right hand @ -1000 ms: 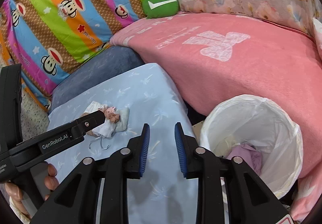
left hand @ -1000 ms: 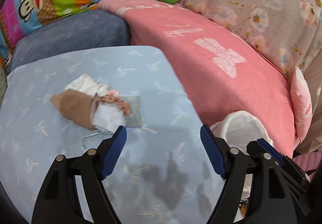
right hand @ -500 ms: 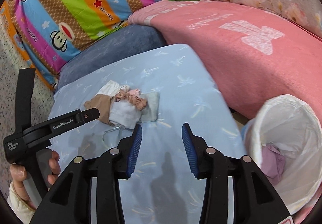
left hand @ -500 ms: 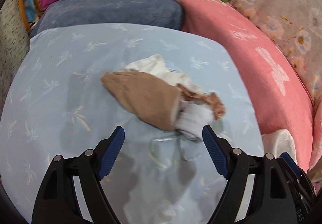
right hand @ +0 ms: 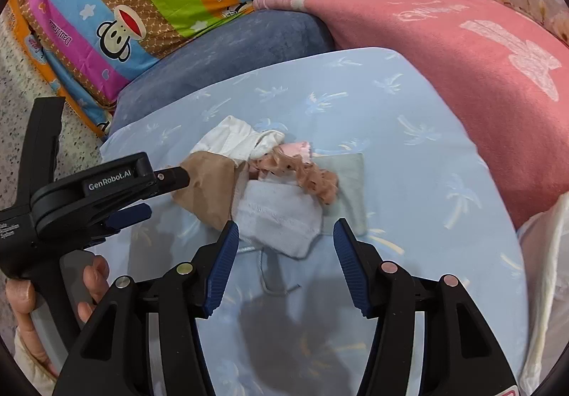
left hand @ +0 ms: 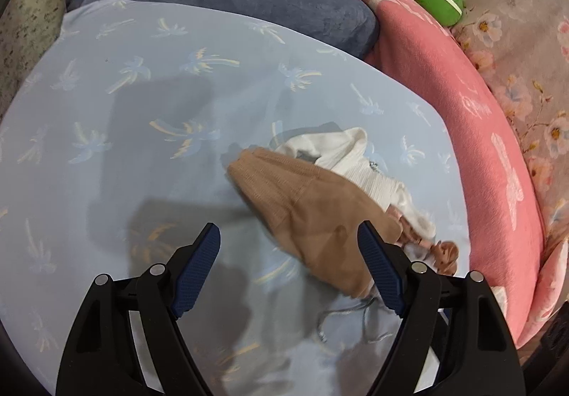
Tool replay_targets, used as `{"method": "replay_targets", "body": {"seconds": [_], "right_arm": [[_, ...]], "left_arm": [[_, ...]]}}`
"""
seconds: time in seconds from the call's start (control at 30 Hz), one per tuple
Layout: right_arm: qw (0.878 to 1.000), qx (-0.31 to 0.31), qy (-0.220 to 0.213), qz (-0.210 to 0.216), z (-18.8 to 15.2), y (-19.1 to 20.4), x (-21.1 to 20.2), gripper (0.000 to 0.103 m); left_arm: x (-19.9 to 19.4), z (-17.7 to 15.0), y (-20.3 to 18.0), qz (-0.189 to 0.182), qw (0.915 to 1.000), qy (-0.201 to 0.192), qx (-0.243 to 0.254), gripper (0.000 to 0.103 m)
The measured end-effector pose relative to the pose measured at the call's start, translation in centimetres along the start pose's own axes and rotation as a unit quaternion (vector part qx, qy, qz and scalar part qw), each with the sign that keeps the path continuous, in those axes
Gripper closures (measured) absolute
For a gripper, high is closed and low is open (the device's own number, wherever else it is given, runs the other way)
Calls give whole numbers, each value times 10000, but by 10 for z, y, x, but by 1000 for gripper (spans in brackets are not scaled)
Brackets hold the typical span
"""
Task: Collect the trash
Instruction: 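Grasp the tan stocking with the left tool while the right tool grasps the white sock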
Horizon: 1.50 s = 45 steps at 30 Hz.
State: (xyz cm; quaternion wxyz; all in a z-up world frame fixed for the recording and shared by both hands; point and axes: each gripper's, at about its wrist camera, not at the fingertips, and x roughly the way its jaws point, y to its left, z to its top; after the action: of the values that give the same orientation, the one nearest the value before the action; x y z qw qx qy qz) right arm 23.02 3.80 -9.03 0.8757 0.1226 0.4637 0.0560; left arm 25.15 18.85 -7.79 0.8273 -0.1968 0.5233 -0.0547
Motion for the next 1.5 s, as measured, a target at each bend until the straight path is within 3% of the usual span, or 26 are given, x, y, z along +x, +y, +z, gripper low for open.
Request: {"method": "replay_targets", "body": {"seconds": [0.37, 0.47, 0.7, 0.77, 1.07, 1.5], "right_arm": [[9998, 149, 143, -44, 4, 4, 33, 47], [9997, 180, 133, -45, 2, 2, 33, 49], [9997, 194, 125, -1, -6, 0, 24, 68], [9997, 200, 133, 35, -9, -1, 19, 72], [9997, 151, 16, 178, -24, -1, -14, 78], [9980, 155, -583, 182, -33, -17, -91, 78]], "left_arm": [[28, 11, 1, -336, 9972, 423, -516, 26], [25, 8, -2, -335, 9981, 340, -389, 28], [22, -2, -5, -472, 9978, 404, -250, 81], [17, -5, -6, -453, 9982, 343, -178, 91], [-17, -21, -18, -523, 9986, 52, 53, 94], [-63, -46, -75, -688, 9950, -316, 645, 94]]}}
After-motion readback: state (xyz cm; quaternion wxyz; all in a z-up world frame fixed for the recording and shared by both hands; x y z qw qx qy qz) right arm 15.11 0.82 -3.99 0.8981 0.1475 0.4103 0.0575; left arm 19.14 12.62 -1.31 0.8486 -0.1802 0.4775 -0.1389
